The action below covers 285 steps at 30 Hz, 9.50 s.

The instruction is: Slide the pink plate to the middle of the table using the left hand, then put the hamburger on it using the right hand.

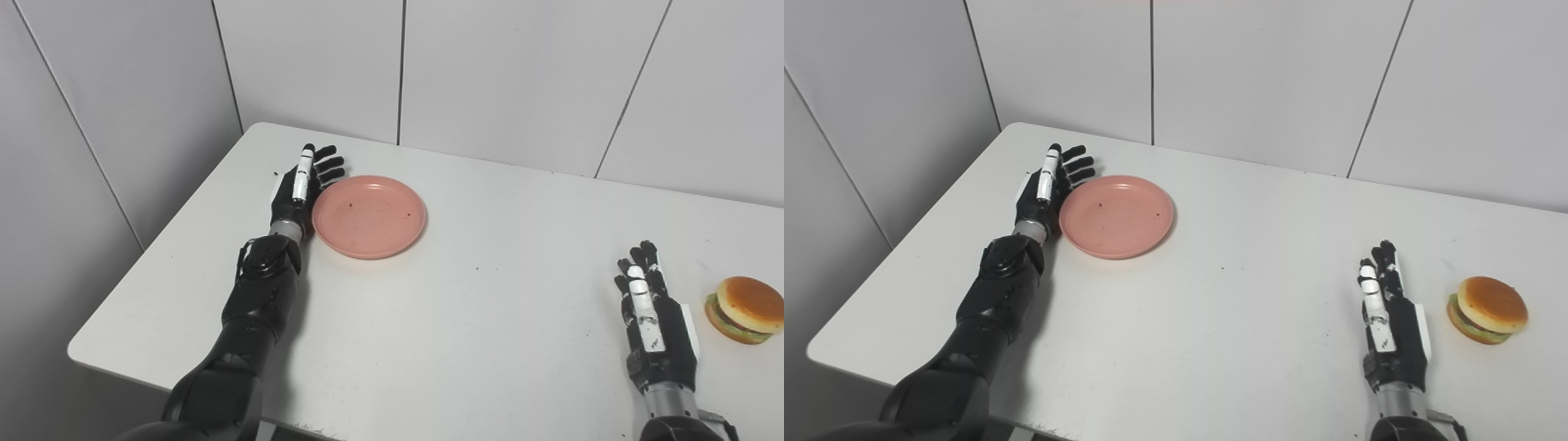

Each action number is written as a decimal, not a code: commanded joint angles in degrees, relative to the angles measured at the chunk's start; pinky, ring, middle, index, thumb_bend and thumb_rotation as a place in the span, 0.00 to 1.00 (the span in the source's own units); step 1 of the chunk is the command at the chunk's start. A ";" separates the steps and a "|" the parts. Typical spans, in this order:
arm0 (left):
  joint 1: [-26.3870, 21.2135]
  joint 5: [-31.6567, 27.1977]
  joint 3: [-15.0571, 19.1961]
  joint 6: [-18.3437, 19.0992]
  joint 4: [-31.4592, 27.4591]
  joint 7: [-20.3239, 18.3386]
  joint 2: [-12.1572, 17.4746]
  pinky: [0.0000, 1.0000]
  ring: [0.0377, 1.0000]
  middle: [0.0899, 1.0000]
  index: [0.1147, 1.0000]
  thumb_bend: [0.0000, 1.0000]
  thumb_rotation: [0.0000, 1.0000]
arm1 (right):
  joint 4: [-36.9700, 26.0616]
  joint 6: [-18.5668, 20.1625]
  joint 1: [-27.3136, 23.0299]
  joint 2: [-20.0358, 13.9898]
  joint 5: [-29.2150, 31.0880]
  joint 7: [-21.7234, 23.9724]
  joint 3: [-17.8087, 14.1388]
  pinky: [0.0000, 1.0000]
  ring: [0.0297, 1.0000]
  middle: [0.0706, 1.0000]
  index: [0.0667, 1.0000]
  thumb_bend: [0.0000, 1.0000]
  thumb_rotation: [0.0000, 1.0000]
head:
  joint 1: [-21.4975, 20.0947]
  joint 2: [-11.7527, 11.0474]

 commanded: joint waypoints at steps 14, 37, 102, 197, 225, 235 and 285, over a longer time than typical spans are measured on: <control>4.10 2.04 -5.09 5.40 -10.54 -0.77 -5.69 0.72 0.75 0.72 0.70 0.36 1.00 | -1.86 -0.17 0.14 0.24 -1.16 -0.40 1.12 0.98 0.97 0.99 1.00 0.52 0.69 | -6.02 0.82; 14.27 0.15 -10.69 11.12 -24.66 -4.17 -14.96 0.80 0.79 0.76 0.72 0.34 1.00 | 2.33 -4.82 -1.49 1.71 -3.51 -0.76 3.10 1.00 0.99 1.00 1.00 0.54 0.72 | -19.27 2.70; 19.09 4.12 -15.99 11.42 -28.25 -6.51 -14.72 0.90 0.87 0.83 0.78 0.33 1.00 | 1.47 -3.05 -1.48 2.16 -4.46 -1.86 3.62 1.00 0.97 0.99 1.00 0.55 0.72 | -20.87 3.33; 20.30 1.02 -14.73 16.18 -31.94 -7.46 -14.15 0.93 0.89 0.85 0.79 0.32 1.00 | 2.65 15.45 -11.18 -33.79 -46.45 2.26 13.51 0.70 0.79 0.81 0.82 0.68 0.23 | -35.30 1.99; 20.80 1.99 -15.01 17.22 -33.31 -6.31 -14.14 0.90 0.87 0.84 0.79 0.31 1.00 | -1.19 13.34 -9.66 -32.56 -45.77 -4.70 11.62 0.23 0.31 0.44 0.56 0.54 0.00 | -34.03 1.15; 20.34 1.63 -14.79 17.17 -33.06 -6.44 -14.16 0.90 0.86 0.82 0.78 0.31 1.00 | -10.31 16.54 -10.56 -30.56 -46.30 1.48 12.43 0.23 0.29 0.43 0.57 0.54 0.00 | -33.34 1.62; 21.63 8.79 -17.05 6.53 -28.38 -0.78 -21.46 0.88 0.86 0.83 0.79 0.32 1.00 | -14.86 3.87 -14.92 -19.03 -47.07 15.96 29.32 0.27 0.33 0.44 0.58 0.54 0.00 | -14.43 2.93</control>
